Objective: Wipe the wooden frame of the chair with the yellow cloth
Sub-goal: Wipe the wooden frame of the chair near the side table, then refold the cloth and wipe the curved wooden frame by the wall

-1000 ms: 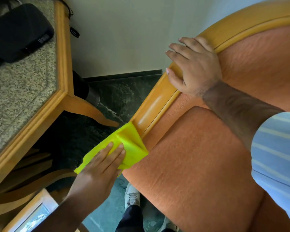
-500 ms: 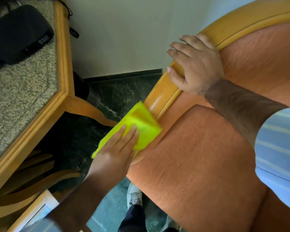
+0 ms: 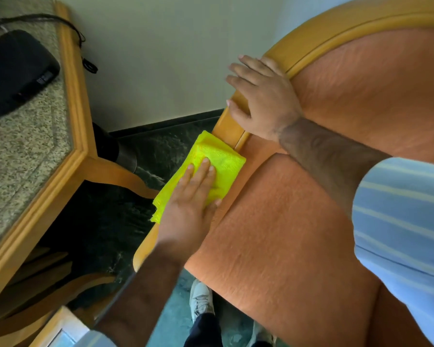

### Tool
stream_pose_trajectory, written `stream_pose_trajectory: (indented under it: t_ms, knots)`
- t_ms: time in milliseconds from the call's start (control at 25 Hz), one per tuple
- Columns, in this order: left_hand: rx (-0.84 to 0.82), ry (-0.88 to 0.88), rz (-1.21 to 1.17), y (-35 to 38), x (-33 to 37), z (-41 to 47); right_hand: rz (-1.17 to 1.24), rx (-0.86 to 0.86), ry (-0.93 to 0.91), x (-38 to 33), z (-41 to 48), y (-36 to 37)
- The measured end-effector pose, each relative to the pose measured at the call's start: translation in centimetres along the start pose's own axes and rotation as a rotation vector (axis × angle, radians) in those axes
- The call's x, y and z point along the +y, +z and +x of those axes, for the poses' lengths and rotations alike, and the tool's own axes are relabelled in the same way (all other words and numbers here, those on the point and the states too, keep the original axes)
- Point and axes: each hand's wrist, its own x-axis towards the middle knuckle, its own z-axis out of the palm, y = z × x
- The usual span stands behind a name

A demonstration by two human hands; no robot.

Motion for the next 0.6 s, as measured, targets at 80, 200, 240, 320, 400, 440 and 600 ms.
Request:
stream_pose_trajectory:
  t_ms: [80, 200, 240, 320, 400, 440, 600]
  knots:
    - [0.027, -0.214, -0.202, -2.5, -1.9, -0.3, 0.257, 0.24, 0.264, -2.1, -2.0, -0.7]
    - [-0.08, -0.603, -0.353, -4.9, -3.4, -0.8, 0.767, 0.181, 0.886, -6.3, -7.5, -0.6]
    - [-0.139, -0.639, -0.365, -5.1, -3.6, -0.7, 0.937, -0.05, 0.974, -7.8, -8.9, -0.4]
    - [-0.152, -0.627, -0.322, -4.8, -3.5, -0.2, 1.107, -0.276, 0.913, -9.5, -10.7, 0.6]
    - [-0.102, -0.581, -0.233, -4.8, -2.5, 0.4, 1.133, -0.16, 0.83, -9.8, -10.8, 0.9]
    - [-0.085, -0.563, -0.215, -4.8, -1.7, 0.5, 1.132, -0.101, 0.826, -9.5, -10.5, 0.6]
    - [-0.107, -0.534, -0.475, -3.6, 4.6, 0.3, 1.108, 0.105, 0.927, -6.6, -12.5, -3.9]
